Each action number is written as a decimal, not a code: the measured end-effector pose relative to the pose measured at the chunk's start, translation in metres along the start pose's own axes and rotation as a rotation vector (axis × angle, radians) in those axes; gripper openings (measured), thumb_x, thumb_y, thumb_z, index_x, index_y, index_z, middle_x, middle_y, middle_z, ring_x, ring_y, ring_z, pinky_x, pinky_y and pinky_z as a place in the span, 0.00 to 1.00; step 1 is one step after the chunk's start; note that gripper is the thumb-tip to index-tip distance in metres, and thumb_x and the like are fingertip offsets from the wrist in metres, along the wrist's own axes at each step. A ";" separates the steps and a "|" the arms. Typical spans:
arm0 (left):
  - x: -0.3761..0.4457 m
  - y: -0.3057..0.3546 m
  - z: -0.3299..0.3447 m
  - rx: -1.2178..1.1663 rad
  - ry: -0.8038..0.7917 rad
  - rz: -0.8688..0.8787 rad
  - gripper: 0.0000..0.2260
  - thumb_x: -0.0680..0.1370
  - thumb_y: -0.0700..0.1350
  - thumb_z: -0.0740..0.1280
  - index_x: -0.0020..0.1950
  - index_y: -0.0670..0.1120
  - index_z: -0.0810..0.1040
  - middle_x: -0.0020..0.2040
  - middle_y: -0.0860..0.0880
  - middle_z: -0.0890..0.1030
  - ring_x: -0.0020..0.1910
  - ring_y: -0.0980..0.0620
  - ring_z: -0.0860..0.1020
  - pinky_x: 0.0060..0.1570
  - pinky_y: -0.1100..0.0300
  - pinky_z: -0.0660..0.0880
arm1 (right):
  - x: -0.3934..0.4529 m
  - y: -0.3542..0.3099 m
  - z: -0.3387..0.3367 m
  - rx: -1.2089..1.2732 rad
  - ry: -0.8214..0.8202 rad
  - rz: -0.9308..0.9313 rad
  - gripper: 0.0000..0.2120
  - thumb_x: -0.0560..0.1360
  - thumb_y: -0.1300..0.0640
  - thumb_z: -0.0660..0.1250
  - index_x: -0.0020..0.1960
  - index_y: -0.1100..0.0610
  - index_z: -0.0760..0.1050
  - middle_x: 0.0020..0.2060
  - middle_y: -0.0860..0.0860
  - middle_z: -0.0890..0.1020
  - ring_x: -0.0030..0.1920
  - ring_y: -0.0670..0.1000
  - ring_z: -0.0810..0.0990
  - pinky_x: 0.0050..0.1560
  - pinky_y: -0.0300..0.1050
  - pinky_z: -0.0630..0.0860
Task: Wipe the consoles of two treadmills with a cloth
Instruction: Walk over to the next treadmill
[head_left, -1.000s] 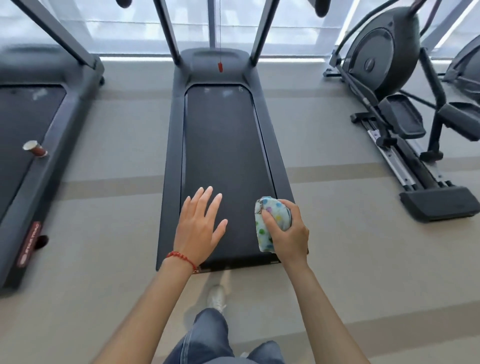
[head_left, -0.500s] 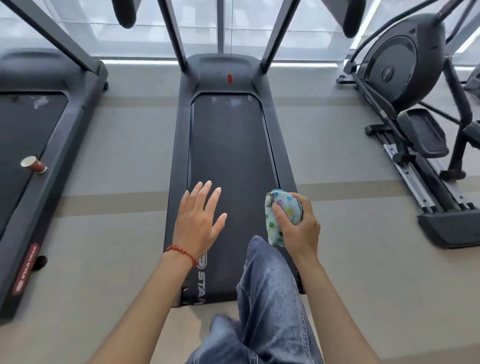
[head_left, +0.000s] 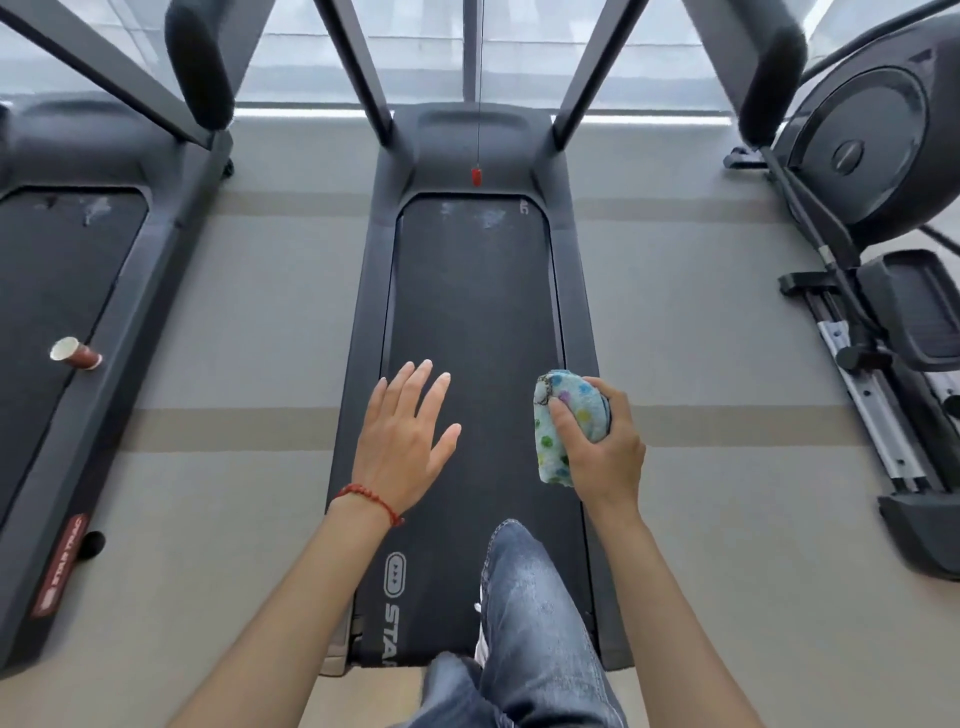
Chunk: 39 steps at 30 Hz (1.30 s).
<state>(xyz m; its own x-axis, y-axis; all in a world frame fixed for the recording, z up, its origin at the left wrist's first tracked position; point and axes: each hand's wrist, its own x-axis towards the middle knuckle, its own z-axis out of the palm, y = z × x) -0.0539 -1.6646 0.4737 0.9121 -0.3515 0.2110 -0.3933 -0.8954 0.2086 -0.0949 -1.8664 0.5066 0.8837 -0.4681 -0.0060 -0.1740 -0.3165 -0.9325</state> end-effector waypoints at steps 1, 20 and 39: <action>0.017 0.003 -0.007 -0.001 0.009 -0.006 0.23 0.76 0.52 0.55 0.66 0.42 0.70 0.64 0.40 0.74 0.65 0.42 0.67 0.62 0.42 0.69 | 0.016 -0.011 -0.003 -0.009 -0.013 -0.001 0.14 0.71 0.52 0.72 0.55 0.50 0.72 0.40 0.39 0.76 0.39 0.31 0.76 0.34 0.23 0.71; 0.246 -0.066 -0.099 0.011 0.140 -0.010 0.23 0.76 0.51 0.57 0.65 0.40 0.73 0.63 0.40 0.74 0.64 0.43 0.67 0.61 0.42 0.69 | 0.216 -0.161 0.066 -0.001 -0.085 -0.020 0.15 0.71 0.51 0.72 0.55 0.49 0.73 0.42 0.44 0.79 0.40 0.37 0.78 0.35 0.25 0.73; 0.520 -0.175 -0.087 0.056 0.219 0.041 0.23 0.76 0.51 0.57 0.64 0.39 0.75 0.62 0.40 0.75 0.63 0.43 0.68 0.62 0.43 0.67 | 0.470 -0.240 0.189 0.075 -0.024 -0.081 0.13 0.71 0.53 0.72 0.53 0.48 0.73 0.41 0.40 0.79 0.39 0.35 0.78 0.37 0.28 0.74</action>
<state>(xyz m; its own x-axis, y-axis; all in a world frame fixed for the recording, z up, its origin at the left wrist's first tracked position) 0.4792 -1.6665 0.6296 0.8462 -0.3259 0.4216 -0.4173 -0.8973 0.1439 0.4441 -1.8547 0.6590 0.9038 -0.4234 0.0623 -0.0695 -0.2888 -0.9549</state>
